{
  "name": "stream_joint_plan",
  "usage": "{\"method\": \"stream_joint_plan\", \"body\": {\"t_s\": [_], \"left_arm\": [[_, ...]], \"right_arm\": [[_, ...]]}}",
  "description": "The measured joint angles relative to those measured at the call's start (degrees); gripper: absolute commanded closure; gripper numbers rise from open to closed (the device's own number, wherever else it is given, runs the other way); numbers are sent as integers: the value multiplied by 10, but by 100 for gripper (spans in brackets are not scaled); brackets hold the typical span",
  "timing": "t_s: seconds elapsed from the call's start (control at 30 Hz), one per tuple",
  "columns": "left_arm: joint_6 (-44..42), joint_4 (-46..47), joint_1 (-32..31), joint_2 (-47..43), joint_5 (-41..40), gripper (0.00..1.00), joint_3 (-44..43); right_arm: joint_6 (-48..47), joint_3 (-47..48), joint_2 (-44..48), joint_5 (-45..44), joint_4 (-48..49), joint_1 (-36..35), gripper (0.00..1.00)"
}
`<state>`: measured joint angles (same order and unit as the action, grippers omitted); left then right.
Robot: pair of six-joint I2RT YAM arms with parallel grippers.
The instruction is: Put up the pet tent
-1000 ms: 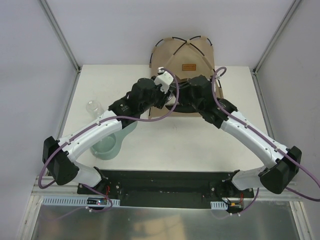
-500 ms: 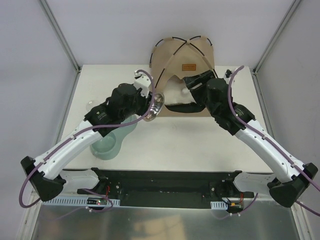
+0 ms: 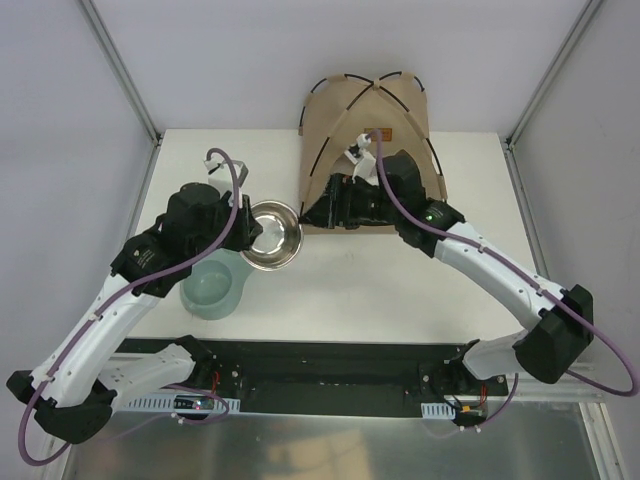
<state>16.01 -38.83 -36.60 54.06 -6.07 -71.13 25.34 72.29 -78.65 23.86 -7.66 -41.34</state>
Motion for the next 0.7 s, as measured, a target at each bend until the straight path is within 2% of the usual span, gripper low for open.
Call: {"method": "stream_joint_plan", "body": {"t_s": [0.13, 0.3, 0.37, 0.53, 0.6, 0.67, 0.7], "left_arm": [[14, -13, 7, -12, 15, 100, 6], [17, -13, 7, -9, 15, 100, 6], [17, -14, 7, -3, 11, 100, 6], [16, -14, 7, 10, 8, 99, 6], [14, -13, 7, 10, 2, 88, 6], [14, -20, 10, 10, -5, 70, 6], [14, -24, 14, 8, -5, 56, 6]], "right_arm": [[-15, 6, -27, 50, 13, -21, 28], [-16, 20, -54, 64, 14, -44, 35], [-14, 20, -55, 57, 13, -51, 44], [-14, 31, -56, 23, 5, -63, 88], [-15, 34, -59, 5, -3, -65, 100], [-33, 40, -67, -5, -7, -71, 100], [-37, 43, -71, -12, -10, -75, 100]]}}
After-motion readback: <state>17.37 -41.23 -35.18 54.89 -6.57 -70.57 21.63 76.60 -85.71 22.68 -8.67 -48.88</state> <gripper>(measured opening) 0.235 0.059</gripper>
